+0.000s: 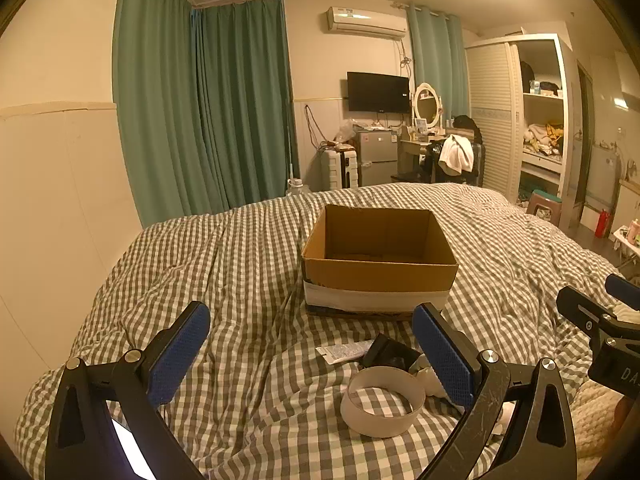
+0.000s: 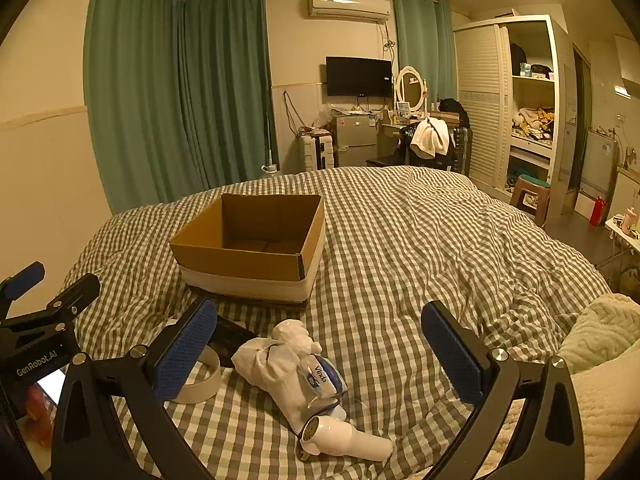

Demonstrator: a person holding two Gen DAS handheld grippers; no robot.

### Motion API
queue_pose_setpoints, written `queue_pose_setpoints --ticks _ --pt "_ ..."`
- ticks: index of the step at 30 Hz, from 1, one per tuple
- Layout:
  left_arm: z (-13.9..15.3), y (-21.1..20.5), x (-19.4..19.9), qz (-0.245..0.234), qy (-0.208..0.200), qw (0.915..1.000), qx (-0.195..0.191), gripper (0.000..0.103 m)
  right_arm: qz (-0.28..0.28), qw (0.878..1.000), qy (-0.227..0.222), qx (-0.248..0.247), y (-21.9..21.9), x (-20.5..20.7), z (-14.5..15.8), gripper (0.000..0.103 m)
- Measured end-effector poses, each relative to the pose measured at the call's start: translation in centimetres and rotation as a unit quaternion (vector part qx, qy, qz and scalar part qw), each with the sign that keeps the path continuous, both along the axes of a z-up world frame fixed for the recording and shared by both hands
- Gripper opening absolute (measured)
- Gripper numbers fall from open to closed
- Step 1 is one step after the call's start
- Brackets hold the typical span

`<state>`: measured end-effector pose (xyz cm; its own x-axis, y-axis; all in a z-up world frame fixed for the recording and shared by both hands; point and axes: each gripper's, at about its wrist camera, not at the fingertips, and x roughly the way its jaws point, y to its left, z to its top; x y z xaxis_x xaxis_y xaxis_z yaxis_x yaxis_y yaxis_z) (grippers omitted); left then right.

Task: Organize objects

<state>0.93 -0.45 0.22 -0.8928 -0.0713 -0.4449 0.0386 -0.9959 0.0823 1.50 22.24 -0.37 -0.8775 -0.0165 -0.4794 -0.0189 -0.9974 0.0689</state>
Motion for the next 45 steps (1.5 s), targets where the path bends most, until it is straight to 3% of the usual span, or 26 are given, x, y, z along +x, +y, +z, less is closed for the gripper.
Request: queue_pose_setpoints --ticks 45 --pt "0.17 0.03 0.05 -0.001 -0.004 1.0000 -0.001 0.103 0.003 1.000 -0.001 0.000 0.03 0.07 0.20 0.103"
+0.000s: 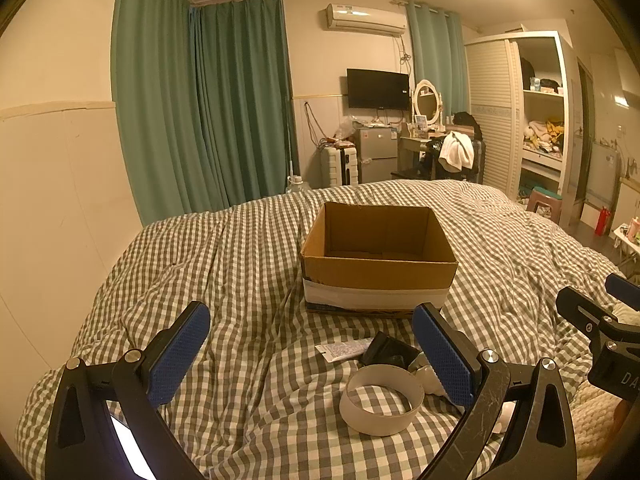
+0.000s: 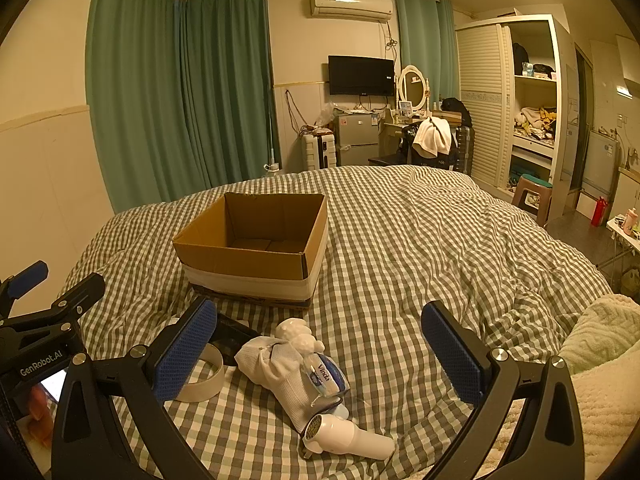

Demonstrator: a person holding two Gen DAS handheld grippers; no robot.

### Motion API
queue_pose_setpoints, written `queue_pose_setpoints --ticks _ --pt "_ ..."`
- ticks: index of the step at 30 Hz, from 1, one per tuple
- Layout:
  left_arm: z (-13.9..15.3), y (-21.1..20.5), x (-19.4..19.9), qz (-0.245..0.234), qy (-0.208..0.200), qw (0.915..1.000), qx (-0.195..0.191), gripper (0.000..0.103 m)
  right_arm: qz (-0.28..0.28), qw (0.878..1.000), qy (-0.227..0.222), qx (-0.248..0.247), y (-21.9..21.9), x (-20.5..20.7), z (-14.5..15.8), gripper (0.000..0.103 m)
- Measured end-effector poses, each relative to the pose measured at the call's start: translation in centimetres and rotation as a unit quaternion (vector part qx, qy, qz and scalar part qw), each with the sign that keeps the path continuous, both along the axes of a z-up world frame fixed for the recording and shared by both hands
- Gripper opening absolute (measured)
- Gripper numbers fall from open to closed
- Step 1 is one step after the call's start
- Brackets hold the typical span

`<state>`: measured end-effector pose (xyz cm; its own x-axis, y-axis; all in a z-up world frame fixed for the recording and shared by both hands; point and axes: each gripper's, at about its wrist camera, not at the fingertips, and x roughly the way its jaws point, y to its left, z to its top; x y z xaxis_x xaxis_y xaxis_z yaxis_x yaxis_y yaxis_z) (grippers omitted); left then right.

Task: Organize objects

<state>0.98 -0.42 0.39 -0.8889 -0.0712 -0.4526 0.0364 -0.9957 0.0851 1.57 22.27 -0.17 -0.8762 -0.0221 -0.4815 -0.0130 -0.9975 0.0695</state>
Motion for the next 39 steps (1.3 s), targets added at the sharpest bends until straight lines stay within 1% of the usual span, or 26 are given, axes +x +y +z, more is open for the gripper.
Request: queue_pose_setpoints --ticks 18,25,27,31,35,39 --pt "-0.1 0.0 0.1 0.000 -0.001 1.0000 0.000 0.103 0.001 1.000 0.001 0.003 -0.3 0.0 0.2 0.103" --pt "-1.6 0.4 -0.7 -0.004 -0.022 0.9997 -0.001 0.103 0.002 1.000 -0.010 0.004 -0.4 -0.1 -0.4 0.103" --pt "-2.6 0.5 -1.3 -0.005 -0.039 0.9992 -0.002 0.103 0.001 1.000 -0.022 0.003 -0.2 -0.4 -1.0 0.103" --pt "-4.7 0.9 -2.5 -0.009 -0.077 0.9970 -0.004 0.103 0.004 0.998 -0.068 -0.006 0.2 -1.7 -3.1 0.103" --pt "-7.0 1.6 -3.2 -0.021 -0.117 0.9928 -0.010 0.103 0.010 0.992 -0.127 -0.012 0.6 -3.5 -5.8 0.103" --pt "-8.7 2.3 -3.9 -0.032 -0.145 0.9888 -0.017 0.103 0.013 0.986 -0.166 -0.012 1.0 -4.9 -8.1 0.103"
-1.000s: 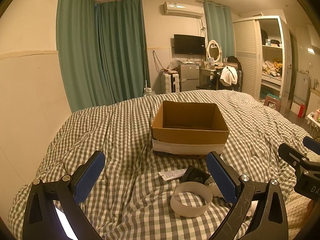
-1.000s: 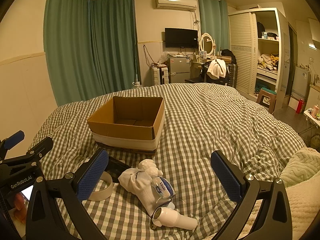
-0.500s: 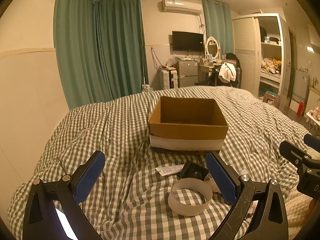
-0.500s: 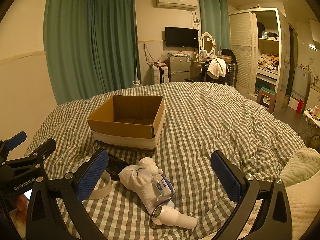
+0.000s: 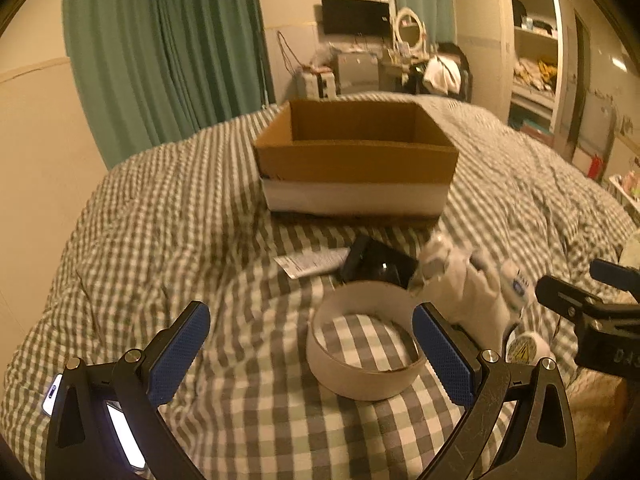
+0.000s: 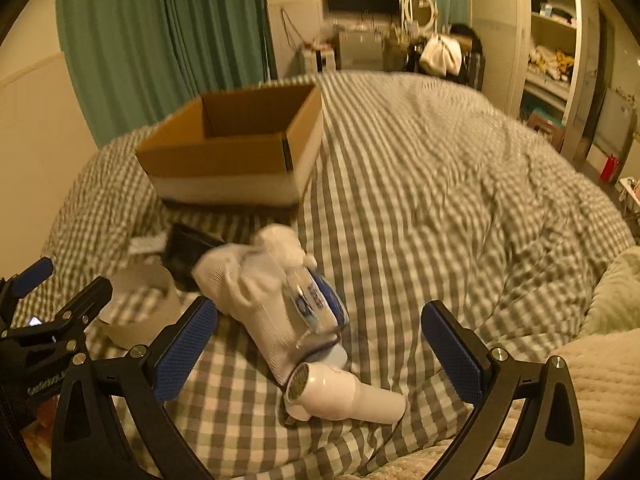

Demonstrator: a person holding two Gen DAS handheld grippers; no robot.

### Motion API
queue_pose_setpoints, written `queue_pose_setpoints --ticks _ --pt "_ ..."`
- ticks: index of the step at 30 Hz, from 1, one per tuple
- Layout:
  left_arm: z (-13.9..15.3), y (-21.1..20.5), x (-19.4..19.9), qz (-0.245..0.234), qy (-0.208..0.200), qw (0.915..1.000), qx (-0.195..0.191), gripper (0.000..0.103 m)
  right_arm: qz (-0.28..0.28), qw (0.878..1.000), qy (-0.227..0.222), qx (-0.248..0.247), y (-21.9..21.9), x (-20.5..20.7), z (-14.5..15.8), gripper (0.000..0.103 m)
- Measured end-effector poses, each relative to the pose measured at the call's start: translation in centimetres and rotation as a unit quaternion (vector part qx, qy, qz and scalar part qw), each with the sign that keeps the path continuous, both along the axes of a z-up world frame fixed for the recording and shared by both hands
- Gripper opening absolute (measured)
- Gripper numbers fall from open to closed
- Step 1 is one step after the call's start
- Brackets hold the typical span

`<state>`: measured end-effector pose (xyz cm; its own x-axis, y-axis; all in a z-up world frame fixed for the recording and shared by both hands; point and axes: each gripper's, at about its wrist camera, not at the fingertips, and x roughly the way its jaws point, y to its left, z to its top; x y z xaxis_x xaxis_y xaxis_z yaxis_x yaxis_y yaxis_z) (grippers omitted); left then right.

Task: Organize objects
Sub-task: 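Grasp the blue Vinda tissue pack with the right tool while the left tool grasps the beige tape roll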

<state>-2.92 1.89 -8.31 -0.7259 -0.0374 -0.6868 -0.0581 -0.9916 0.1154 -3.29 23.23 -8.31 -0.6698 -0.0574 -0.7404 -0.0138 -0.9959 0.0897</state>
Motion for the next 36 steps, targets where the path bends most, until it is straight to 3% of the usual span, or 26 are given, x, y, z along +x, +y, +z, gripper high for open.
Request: queue_pose_setpoints --ticks 4,7,9,12,16,21,23,24,26,29,32,36 --pt "-1.3 0.7 -1.0 -0.003 -0.021 0.9997 -0.015 0.103 -0.005 1.000 -0.025 -0.004 0.8 -1.0 -1.6 0.102" --pt "-2.1 1.1 -1.8 -0.008 -0.033 0.9992 -0.020 0.103 -0.007 0.999 -0.038 -0.006 1.2 -1.7 -2.5 0.096" --pt "-2.5 1.4 -2.1 -0.012 -0.040 0.9989 -0.020 0.103 -0.008 0.999 -0.052 -0.006 1.6 -2.3 -3.1 0.091" --pt "-3.0 1.6 -2.6 -0.016 -0.048 0.9984 -0.023 0.103 -0.008 0.997 -0.075 -0.009 2.0 -3.4 -4.3 0.073" --pt "-3.5 2.0 -3.0 -0.028 -0.061 0.9974 -0.025 0.103 0.007 0.996 -0.086 -0.021 1.8 -4.5 -5.3 0.066" --pt "-4.1 2.7 -3.1 -0.052 -0.072 0.9957 -0.029 0.103 0.036 0.994 -0.106 -0.004 0.4 -5.2 -6.5 0.047" --pt "-4.2 2.7 -3.3 -0.058 -0.077 0.9950 -0.025 0.091 0.042 0.994 -0.105 -0.007 0.2 -5.3 -6.6 0.033" --pt "-4.2 2.7 -3.3 -0.059 -0.079 0.9948 -0.023 0.086 0.041 0.994 -0.104 -0.005 0.2 -5.2 -6.6 0.032" --pt "-4.3 2.5 -3.4 -0.064 -0.088 0.9940 -0.014 0.061 0.038 0.994 -0.100 -0.003 0.3 -5.1 -6.5 0.029" --pt "-4.4 2.1 -3.3 -0.067 -0.095 0.9932 -0.005 0.034 0.036 0.995 -0.093 -0.004 0.5 -4.7 -6.3 0.028" --pt "-4.0 1.7 -3.1 -0.070 -0.090 0.9935 -0.005 0.017 0.035 0.995 -0.089 0.004 0.3 -4.5 -5.8 0.028" --pt "-2.9 1.2 -2.7 -0.069 -0.076 0.9947 -0.007 0.011 0.034 0.996 -0.080 0.010 -0.1 -4.0 -5.1 0.028"
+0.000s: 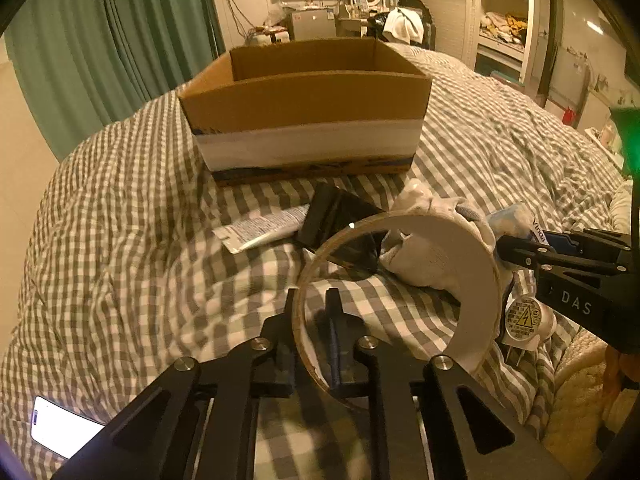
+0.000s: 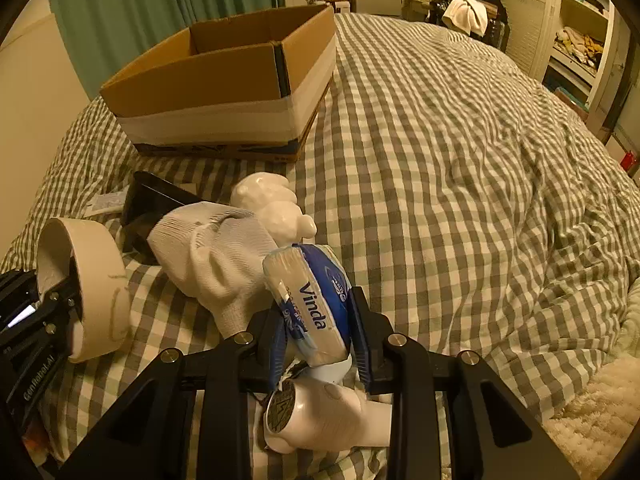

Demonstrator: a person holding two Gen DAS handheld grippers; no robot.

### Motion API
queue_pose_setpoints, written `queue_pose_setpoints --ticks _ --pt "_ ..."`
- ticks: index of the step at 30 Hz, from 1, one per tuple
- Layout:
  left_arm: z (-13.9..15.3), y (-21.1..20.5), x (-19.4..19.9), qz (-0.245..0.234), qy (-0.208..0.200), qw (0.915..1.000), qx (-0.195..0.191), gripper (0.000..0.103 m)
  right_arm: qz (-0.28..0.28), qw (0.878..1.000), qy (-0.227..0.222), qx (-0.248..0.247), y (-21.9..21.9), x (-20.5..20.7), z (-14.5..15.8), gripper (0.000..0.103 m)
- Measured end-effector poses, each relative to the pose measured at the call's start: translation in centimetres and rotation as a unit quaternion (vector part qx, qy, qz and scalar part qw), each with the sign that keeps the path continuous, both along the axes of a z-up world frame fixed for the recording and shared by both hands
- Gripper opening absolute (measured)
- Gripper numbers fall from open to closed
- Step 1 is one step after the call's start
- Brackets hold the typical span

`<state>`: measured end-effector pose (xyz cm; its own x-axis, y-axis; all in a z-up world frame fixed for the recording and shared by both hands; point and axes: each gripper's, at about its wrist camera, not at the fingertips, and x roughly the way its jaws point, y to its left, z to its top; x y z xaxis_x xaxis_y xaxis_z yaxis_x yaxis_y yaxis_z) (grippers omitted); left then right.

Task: Organize objects
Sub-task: 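Grasp the blue Vinda tissue pack with the right tool while the left tool grasps the beige tape roll, then carry the tissue pack in the right tool while the left tool carries the tape roll over the box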

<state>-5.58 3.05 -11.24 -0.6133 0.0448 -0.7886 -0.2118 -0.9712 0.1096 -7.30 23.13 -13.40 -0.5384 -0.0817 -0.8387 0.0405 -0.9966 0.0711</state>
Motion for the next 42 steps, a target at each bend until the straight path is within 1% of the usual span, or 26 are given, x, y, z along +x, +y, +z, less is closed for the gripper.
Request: queue_pose_setpoints --ticks 4,11,17,21,24,30,33,37,42 --pt "1.4 -0.8 0.4 0.004 0.019 0.9998 0.001 0.009 0.000 1.000 0.018 0.000 -0.1 0.5 1.1 0.027" --pt "4.6 -1.8 0.3 0.007 0.048 0.9987 0.011 0.008 0.009 0.998 0.062 -0.003 -0.5 1.5 4.5 0.027" --pt "7.7 -2.4 -1.1 0.009 0.070 0.9972 0.023 0.008 0.022 0.996 0.087 -0.004 -1.3 1.3 7.2 0.026" --pt "9.6 -2.6 -3.0 0.009 0.082 0.9962 0.026 0.008 0.034 0.994 0.099 -0.008 -1.9 0.3 9.0 0.026" --pt "11.4 -2.8 -4.9 0.008 0.096 0.9949 0.029 0.008 0.040 0.993 0.113 -0.006 -2.3 -1.1 10.8 0.026" --pt "14.5 -2.4 -9.1 0.013 0.140 0.9900 0.006 0.008 0.058 0.987 0.147 -0.020 -3.5 -5.1 15.0 0.026" --pt "15.3 -2.2 -11.7 0.017 0.150 0.9885 0.003 0.008 0.068 0.985 0.159 -0.028 -4.0 -7.7 16.6 0.026" --pt "14.9 -1.9 -15.5 0.026 0.143 0.9894 0.004 0.008 0.071 0.983 0.163 -0.037 -4.5 -11.5 17.4 0.026" --pt "12.4 -1.2 -20.1 0.033 0.116 0.9927 -0.003 0.008 0.065 0.985 0.149 -0.058 -4.6 -16.3 16.7 0.026"
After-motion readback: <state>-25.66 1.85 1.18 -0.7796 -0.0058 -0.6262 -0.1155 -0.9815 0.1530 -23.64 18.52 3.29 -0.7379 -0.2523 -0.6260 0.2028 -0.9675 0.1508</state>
